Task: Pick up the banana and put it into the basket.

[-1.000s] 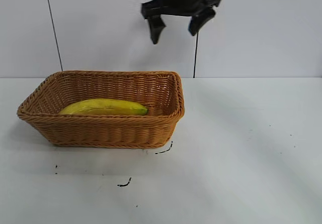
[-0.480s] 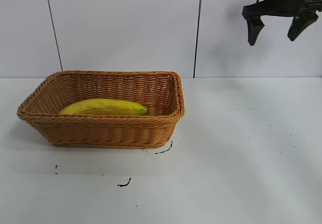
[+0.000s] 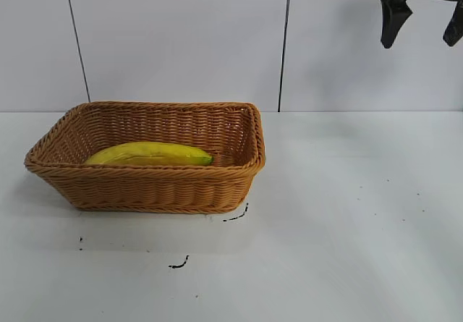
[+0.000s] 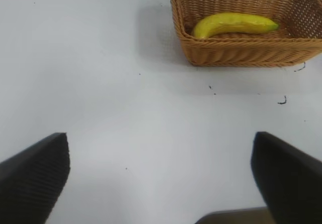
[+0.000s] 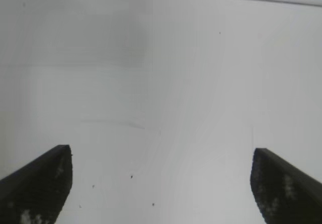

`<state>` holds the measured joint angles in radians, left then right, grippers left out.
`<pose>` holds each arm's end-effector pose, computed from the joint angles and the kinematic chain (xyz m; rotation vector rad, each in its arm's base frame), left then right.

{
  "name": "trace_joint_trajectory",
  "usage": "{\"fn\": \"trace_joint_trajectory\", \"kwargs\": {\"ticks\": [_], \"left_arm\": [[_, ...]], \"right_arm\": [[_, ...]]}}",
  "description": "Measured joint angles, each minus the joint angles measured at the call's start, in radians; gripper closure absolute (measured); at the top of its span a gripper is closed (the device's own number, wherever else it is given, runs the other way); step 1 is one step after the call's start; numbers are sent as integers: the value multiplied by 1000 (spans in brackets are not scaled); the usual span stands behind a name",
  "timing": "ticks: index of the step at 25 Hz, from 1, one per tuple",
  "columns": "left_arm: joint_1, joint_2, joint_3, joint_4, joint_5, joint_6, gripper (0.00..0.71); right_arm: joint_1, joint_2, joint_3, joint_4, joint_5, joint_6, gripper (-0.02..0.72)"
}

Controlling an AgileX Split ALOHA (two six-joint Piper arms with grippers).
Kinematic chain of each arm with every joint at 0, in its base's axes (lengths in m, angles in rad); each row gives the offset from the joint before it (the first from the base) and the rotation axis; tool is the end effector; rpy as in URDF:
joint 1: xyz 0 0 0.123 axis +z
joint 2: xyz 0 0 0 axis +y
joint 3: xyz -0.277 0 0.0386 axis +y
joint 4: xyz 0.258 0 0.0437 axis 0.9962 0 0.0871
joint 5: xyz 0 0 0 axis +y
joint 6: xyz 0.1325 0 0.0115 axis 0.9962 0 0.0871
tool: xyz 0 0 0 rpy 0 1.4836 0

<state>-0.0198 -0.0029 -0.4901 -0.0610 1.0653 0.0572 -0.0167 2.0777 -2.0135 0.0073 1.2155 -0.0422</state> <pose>0.0468 -0.0080 0.2595 0.0818 2.0531 -0.0500 0.4775 -0.0071 0.2499 -0.0335 2.7630 -0.0055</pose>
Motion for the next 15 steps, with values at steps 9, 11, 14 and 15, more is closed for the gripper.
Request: {"fn": "trace_joint_trajectory", "kwargs": {"ticks": [9, 11, 14, 15], "left_arm": [[0, 0, 0, 0, 0, 0, 15], [0, 0, 0, 0, 0, 0, 15], [0, 0, 0, 0, 0, 0, 15], [0, 0, 0, 0, 0, 0, 15]], "right_arm": [[0, -473, 560, 9, -1, 33, 14], [0, -577, 678, 9, -1, 42, 14], [0, -742, 860, 9, 1, 42, 14], [0, -801, 925, 9, 1, 42, 14]]}}
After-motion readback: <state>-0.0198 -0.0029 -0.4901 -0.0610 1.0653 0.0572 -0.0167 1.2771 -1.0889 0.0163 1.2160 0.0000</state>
